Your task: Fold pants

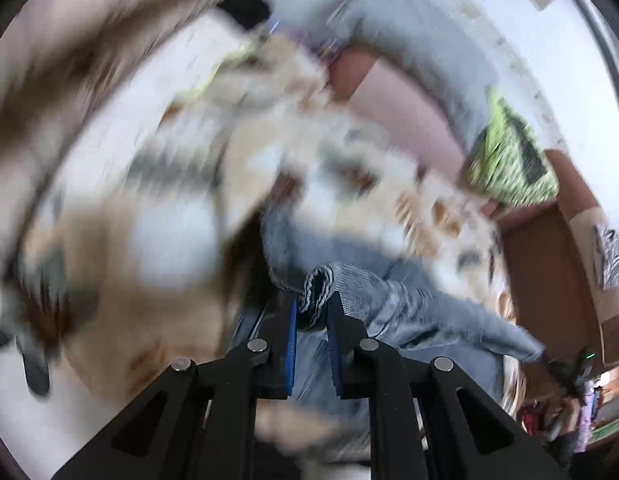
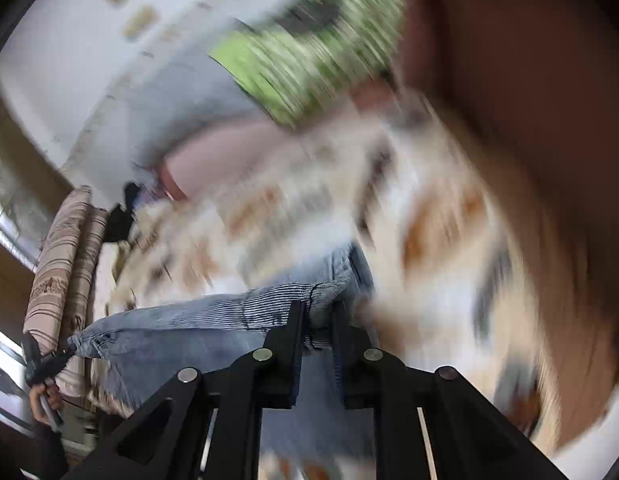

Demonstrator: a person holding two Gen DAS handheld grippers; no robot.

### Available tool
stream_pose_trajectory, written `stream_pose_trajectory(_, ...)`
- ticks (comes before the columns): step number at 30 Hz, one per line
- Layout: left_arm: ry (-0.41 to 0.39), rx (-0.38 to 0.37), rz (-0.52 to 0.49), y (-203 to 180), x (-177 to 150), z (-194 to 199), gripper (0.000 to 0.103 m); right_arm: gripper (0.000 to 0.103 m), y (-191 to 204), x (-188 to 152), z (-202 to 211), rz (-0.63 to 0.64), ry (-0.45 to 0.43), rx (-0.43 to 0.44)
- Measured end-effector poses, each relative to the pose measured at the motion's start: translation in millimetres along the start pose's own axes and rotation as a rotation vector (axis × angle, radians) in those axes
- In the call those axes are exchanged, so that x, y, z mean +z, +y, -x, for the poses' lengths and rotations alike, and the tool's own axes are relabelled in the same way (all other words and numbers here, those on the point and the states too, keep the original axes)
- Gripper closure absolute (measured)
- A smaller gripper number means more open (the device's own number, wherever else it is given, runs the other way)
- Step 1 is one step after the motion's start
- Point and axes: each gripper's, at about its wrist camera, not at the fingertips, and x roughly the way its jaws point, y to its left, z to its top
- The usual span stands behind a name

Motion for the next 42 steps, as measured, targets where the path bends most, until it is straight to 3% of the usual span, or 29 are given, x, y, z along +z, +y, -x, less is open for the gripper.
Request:
stream_pose_trajectory(2, 0.078, 0.067, 0.037, 31, -26, -13, 0.088, 0.081, -46, -38, -24, -0.115, 0.097, -0.073)
stream_pose_trajectory(3, 0.098, 0.147, 0.079, 50, -34, -16, 0.089, 0.078, -70, -56, -27, -0.188, 0.109, -0.105)
stream_pose_trajectory(4, 0.104, 0.179, 0.101, 59, -35, -14, 0.092, 0.076, -86, -67, -18, -0.265, 0.054, -0.044)
stream_pose_trajectory(6, 0.063, 0.188, 0.144, 69, -29, 1, 0.091, 0.054, -93, -72, 4, -0.348, -0.024, -0.07)
stream_pose_trajectory(7, 0.027, 0.178, 0.148, 66, -23, 10, 0.089, 0.032, -89, -71, 12, -0.343, -0.055, -0.087)
stream_pose_trajectory(8, -0.009, 0.171, 0.126, 56, -15, 20, 0.088, 0.032, -79, -67, 22, -0.318, -0.097, -0.081)
stream_pose_trajectory(11, -0.07, 0.143, 0.029, 12, -2, 29, 0.076, 0.032, -35, -53, 34, -0.25, -0.135, 0.062)
stream_pose_trajectory(13, -0.097, 0.09, -0.043, -28, 1, 25, 0.057, 0.03, 1, -45, 29, -0.184, -0.12, 0.181)
stream_pose_trajectory(16, -0.121, 0.02, -0.141, -79, -9, 3, 0.051, 0.024, 34, -43, 2, -0.133, -0.081, 0.28)
stream_pose_trajectory(18, -0.098, 0.078, -0.167, -94, -19, -27, 0.05, 0.015, 27, -51, -44, -0.148, 0.013, 0.202)
stream_pose_trajectory(19, -0.045, 0.165, -0.176, -93, -29, -56, 0.05, 0.016, 16, -55, -66, -0.189, 0.089, 0.117)
stream_pose_trajectory(20, 0.015, 0.247, -0.17, -85, -36, -82, 0.05, 0.022, 8, -61, -76, -0.223, 0.103, 0.088)
stream_pose_trajectory(21, 0.065, 0.305, -0.16, -72, -43, -105, 0.049, 0.022, 13, -59, -67, -0.225, 0.049, 0.102)
stream_pose_trajectory(22, 0.004, 0.299, -0.183, -69, -47, -106, 0.049, 0.022, 17, -55, -62, -0.227, 0.062, 0.093)
stream_pose_trajectory(25, -0.04, 0.343, -0.226, -92, -40, -86, 0.049, 0.022, 55, -36, -38, -0.109, 0.021, 0.048)
stream_pose_trajectory(27, -0.122, 0.312, -0.259, -111, -34, -67, 0.048, 0.021, 81, -22, -35, -0.028, 0.001, 0.089)
stream_pose_trajectory(29, -0.189, 0.256, -0.279, -128, -28, -53, 0.04, 0.017, 105, -18, -45, 0.018, 0.002, 0.17)
stream_pose_trajectory(30, -0.217, 0.246, -0.286, -132, -28, -50, 0.031, 0.014, 113, -18, -56, 0.033, 0.016, 0.18)
stream_pose_trajectory(31, -0.229, 0.307, -0.308, -134, -27, -56, 0.029, 0.011, 111, -18, -72, 0.053, 0.054, 0.148)
stream_pose_trajectory(32, -0.21, 0.391, -0.321, -129, -28, -68, 0.029, 0.011, 105, -19, -101, 0.043, 0.138, 0.023)
stream_pose_trajectory(33, -0.158, 0.48, -0.313, -117, -28, -89, 0.029, 0.011, 99, -22, -114, 0.013, 0.203, -0.083)
stream_pose_trajectory(34, -0.033, 0.516, -0.243, -89, -28, -117, 0.028, 0.015, 99, -23, -122, 0.0, 0.224, -0.134)
stream_pose_trajectory(35, 0.011, 0.46, -0.159, -69, -29, -123, 0.028, 0.015, 109, -19, -118, 0.032, 0.192, -0.125)
stream_pose_trajectory(36, -0.049, 0.407, -0.129, -64, -28, -109, 0.027, 0.016, 130, -13, -110, 0.084, 0.168, -0.078)
stream_pose_trajectory(39, -0.152, 0.412, -0.155, -81, -21, -79, 0.028, 0.016, 201, 8, -101, 0.243, 0.117, -0.014)
stream_pose_trajectory(42, -0.238, 0.366, -0.189, -92, -11, -61, 0.028, 0.016, 279, 26, -137, 0.37, 0.176, 0.115)
